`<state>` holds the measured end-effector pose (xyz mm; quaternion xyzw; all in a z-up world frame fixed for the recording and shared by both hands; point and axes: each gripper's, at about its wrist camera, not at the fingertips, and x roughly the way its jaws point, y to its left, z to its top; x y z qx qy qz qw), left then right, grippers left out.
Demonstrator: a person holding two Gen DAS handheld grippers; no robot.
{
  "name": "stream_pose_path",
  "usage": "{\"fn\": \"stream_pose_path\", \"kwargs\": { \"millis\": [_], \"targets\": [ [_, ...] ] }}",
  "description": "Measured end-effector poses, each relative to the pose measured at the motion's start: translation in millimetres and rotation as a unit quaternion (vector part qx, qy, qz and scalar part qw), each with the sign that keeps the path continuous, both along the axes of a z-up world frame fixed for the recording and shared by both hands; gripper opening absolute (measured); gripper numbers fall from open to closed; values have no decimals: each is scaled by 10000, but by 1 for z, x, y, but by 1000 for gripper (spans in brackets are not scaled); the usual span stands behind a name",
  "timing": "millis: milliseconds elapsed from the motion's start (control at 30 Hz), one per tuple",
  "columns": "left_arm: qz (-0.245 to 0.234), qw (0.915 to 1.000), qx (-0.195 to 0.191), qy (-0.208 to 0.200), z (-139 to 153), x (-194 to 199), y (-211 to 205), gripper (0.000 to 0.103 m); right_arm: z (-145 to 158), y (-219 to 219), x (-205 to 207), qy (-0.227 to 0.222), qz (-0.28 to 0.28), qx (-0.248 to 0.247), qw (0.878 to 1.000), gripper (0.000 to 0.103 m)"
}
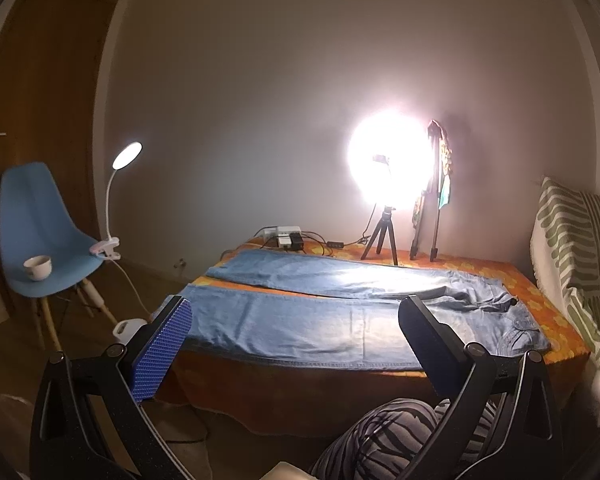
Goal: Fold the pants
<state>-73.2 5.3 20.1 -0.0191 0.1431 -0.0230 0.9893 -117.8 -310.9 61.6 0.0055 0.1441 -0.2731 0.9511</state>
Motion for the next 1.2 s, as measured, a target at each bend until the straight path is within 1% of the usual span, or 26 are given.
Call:
{"fn": "stream_pose_path", "kwargs": {
  "millis": [1200],
  "targets": [
    [26, 9999, 54, 91, -9, 2, 2, 103, 0, 4, 6, 28, 15, 5, 10000, 103]
  ]
}}
